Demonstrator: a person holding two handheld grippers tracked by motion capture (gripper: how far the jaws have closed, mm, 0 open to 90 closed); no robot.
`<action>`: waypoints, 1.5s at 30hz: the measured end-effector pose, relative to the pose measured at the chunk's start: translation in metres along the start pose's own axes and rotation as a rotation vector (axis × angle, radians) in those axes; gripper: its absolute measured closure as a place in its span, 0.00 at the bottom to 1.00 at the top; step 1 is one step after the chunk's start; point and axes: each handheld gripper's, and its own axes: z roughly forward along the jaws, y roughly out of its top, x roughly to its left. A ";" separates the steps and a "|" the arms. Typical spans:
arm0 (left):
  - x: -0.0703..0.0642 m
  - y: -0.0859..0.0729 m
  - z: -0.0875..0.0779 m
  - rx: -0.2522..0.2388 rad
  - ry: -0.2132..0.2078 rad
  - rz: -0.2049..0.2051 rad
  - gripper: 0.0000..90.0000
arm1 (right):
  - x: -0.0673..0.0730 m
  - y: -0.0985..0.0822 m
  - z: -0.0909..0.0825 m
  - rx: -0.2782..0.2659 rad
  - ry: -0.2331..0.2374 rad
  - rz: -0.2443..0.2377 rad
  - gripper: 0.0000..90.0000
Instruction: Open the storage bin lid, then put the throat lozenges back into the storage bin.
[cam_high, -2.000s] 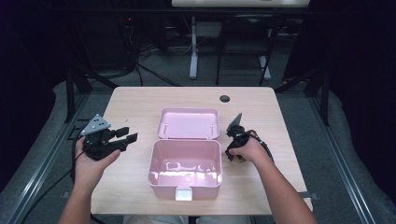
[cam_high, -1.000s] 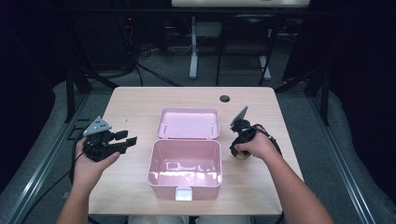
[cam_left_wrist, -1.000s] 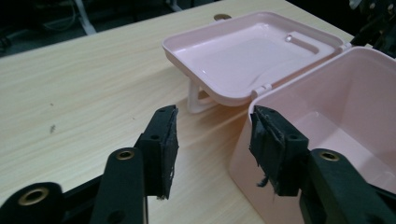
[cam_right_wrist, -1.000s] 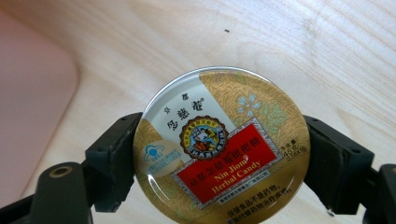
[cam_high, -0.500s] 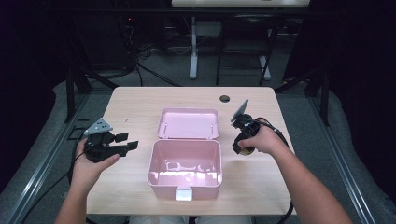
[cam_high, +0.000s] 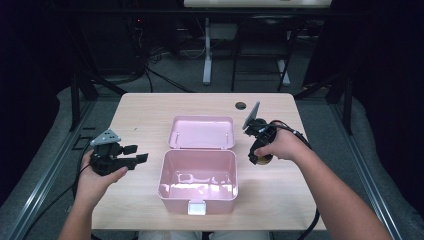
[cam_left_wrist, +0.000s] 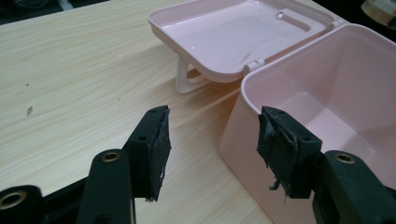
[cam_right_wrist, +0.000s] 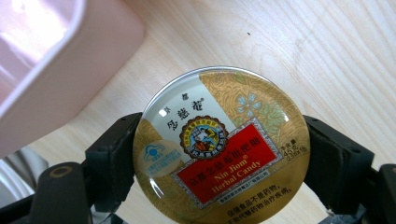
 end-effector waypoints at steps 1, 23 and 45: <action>0.000 0.000 0.000 0.001 0.006 0.000 0.48 | 0.001 0.000 -0.002 0.001 0.001 -0.006 0.22; 0.001 -0.003 0.004 0.045 0.031 0.004 0.48 | 0.028 0.011 -0.025 -0.033 0.015 -0.167 0.22; 0.002 -0.003 0.003 0.043 0.029 -0.001 0.48 | 0.045 0.021 -0.042 -0.061 0.011 -0.281 0.22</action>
